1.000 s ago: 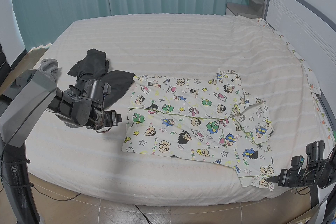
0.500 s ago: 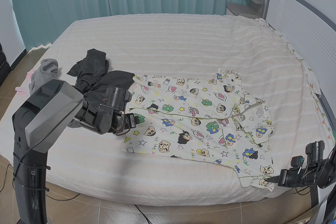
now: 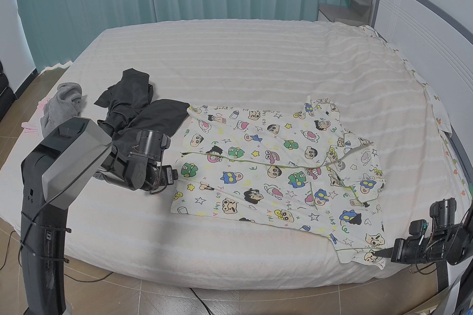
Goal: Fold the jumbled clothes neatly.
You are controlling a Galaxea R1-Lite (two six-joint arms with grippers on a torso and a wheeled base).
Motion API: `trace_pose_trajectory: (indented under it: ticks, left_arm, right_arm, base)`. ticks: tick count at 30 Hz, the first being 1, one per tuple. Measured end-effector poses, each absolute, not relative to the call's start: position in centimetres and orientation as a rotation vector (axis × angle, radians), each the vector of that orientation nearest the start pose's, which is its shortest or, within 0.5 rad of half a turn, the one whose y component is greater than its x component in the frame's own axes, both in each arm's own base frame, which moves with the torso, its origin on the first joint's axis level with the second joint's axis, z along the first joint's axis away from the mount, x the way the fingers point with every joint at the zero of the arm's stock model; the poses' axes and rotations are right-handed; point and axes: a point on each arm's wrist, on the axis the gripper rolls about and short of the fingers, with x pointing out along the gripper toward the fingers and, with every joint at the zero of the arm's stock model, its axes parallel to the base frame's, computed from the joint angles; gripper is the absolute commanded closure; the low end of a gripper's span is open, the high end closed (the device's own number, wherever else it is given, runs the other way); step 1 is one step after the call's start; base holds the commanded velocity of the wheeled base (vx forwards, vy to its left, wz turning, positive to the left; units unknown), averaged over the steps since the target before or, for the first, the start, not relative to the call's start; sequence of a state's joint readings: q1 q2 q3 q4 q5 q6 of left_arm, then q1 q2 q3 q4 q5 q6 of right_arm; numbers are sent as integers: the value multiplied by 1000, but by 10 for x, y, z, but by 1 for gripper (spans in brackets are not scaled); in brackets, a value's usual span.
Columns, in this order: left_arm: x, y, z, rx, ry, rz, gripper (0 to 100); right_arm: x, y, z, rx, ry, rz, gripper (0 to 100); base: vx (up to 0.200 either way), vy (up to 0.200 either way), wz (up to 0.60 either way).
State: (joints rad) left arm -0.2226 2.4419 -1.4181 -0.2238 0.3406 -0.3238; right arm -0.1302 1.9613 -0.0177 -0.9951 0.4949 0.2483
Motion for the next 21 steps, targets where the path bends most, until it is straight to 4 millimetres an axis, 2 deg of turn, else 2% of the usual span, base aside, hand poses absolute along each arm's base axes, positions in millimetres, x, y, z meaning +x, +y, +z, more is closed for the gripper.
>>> trace_pose_trajectory:
  ticks: [4, 9, 15, 18, 21]
  left_arm:
    - [445, -78, 11, -85, 742, 265, 0]
    - [443, -74, 26, -106, 719, 269, 0]
    - [434, -82, 56, -213, 685, 226, 0]
    - [419, -89, 64, -277, 725, 175, 0]
    - [405, -96, 63, -328, 772, 143, 0]
  right_arm:
    - [179, -13, 6, 522, 952, 224, 100]
    - [179, -12, 5, 522, 954, 224, 100]
    - [179, -12, 5, 523, 956, 224, 100]
    - [178, -12, 5, 524, 960, 223, 100]
    - [178, -12, 5, 524, 963, 222, 100]
  base:
    - [0, 0, 0]
    - [0, 0, 0]
    - [0, 0, 0]
    - [0, 0, 0]
    - [0, 0, 0]
